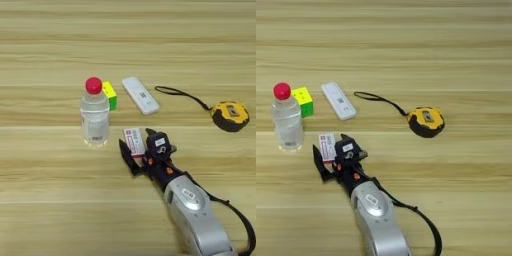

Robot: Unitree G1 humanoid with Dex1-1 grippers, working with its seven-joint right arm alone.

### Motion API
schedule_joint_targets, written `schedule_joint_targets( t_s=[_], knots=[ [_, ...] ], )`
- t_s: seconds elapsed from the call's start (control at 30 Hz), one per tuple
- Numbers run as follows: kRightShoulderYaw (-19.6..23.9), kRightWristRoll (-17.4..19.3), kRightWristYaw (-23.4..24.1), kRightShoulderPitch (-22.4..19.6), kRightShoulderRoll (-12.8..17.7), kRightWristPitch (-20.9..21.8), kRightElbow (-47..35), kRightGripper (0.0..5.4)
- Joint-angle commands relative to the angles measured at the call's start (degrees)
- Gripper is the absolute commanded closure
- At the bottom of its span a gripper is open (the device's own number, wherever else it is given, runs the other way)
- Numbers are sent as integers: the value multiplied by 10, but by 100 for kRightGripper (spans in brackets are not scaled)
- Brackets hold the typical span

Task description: Move the objects on the table

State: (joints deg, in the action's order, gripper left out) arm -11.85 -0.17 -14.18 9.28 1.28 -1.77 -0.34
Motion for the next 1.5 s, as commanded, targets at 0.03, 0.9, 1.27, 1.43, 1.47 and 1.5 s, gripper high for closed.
schedule_joint_targets(
  t_s=[0.03, 0.9, 1.27, 1.43, 1.47, 1.5],
  knots=[
    [1, 4, 5, -9, -2, 0, -11, 164],
    [138, 35, 51, -41, 36, 22, -1, 331],
    [205, 57, 55, -71, 62, 37, 68, 331],
    [204, 56, 51, -74, 61, 45, 80, 331],
    [204, 56, 50, -74, 61, 46, 81, 331],
    [204, 56, 50, -74, 62, 47, 82, 331]
  ],
)
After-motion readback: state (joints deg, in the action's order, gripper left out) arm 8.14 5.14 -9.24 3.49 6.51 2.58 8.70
